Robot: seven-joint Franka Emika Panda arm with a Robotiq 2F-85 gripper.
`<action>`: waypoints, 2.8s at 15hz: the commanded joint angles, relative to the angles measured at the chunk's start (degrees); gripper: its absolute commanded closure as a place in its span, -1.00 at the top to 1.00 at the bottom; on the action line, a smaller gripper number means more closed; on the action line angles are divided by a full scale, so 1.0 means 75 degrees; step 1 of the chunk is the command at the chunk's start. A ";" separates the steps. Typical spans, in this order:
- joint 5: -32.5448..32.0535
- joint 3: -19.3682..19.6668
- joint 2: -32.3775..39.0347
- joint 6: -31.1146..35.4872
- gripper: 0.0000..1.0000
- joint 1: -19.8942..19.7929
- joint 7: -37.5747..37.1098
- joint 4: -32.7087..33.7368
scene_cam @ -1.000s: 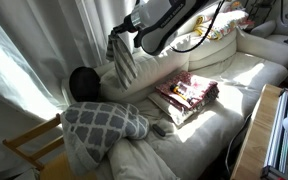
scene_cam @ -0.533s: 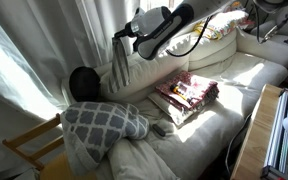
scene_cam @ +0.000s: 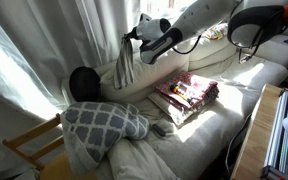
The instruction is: Put the towel on the backrest of the chair
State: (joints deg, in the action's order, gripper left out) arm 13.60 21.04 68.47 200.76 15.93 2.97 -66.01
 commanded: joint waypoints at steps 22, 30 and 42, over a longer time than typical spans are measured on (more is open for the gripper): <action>-0.1269 0.1474 -0.0118 -0.5078 1.00 0.0718 -0.0038 0.0486; -0.2373 -0.1474 -0.2035 -0.5775 1.00 -0.1098 0.1010 -0.1003; -0.0749 -0.4185 -0.4603 -0.5598 1.00 -0.3544 0.1560 -0.4409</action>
State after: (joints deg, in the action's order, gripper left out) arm 3.49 -4.75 40.74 158.02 -4.87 10.73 -89.52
